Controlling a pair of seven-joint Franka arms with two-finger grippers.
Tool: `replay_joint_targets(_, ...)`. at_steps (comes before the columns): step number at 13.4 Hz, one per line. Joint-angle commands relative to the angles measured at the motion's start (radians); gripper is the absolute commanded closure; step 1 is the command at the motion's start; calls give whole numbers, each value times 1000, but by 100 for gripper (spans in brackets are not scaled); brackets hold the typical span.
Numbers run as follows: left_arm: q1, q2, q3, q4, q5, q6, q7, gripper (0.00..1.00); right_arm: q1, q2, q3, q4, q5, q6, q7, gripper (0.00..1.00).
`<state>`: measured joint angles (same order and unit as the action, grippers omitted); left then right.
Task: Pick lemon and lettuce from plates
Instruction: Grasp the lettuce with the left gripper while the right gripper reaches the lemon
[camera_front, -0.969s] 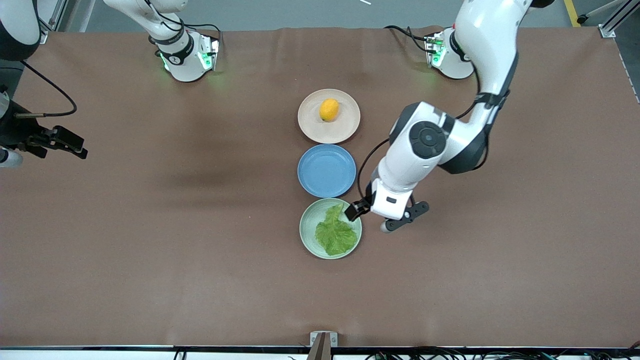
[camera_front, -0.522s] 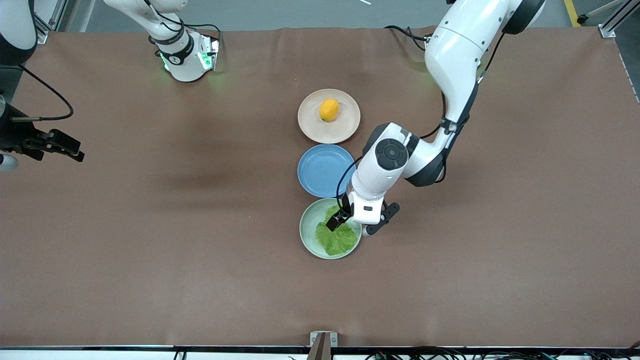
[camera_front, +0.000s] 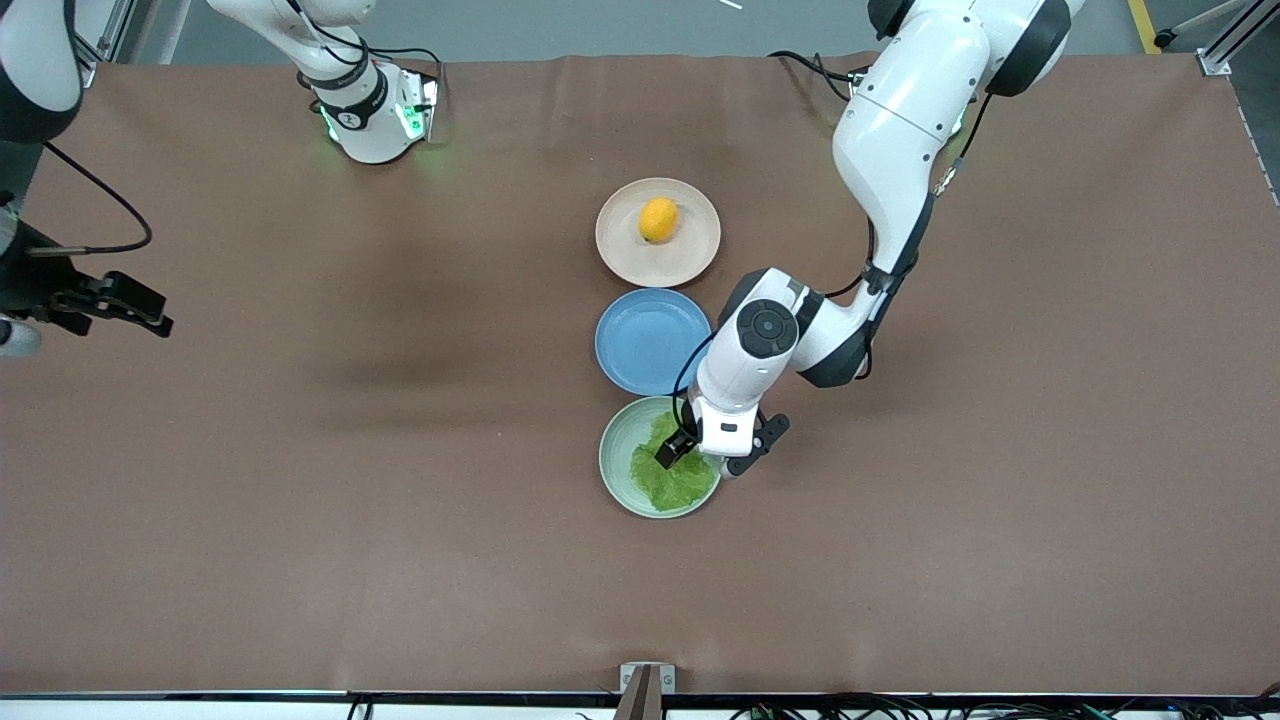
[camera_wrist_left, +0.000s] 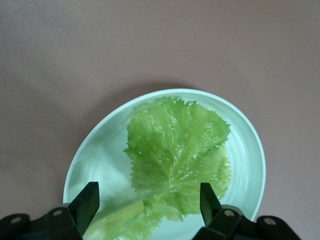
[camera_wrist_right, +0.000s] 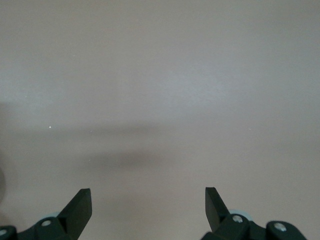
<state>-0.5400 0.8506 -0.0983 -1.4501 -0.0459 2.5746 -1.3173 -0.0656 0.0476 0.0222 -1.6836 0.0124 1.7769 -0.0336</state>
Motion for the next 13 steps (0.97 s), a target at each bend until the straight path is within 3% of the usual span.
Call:
replay_joint_targets(1, -11, 22, 22, 27, 21, 10, -29, 24, 41, 61, 2, 38, 3, -8, -11, 0)
replay_joint_targets(3, -11, 25, 23, 27, 23, 16, -29, 29, 62, 61, 1, 39, -17, -19, -17, 0)
replay_joint_targets(5, -11, 30, 22, 27, 21, 16, -29, 40, 64, 73, 1, 36, -19, -66, -14, 0)
replay_joint_targets(6, -11, 30, 22, 27, 21, 18, -31, 45, 59, 124, 1, 38, -12, -82, -20, 0)
replay_joint_targets(8, -11, 30, 23, 28, 21, 32, -43, 57, 99, 89, 8, -3, 1, -111, 50, 0)
replay_joint_targets(10, -11, 30, 23, 28, 21, 44, -54, 69, 232, 34, 10, -66, 1, -116, 383, 0)
replay_joint_targets(13, -11, 30, 22, 28, 20, 44, -59, 88, 422, -8, 12, -174, 38, -30, 695, 0)
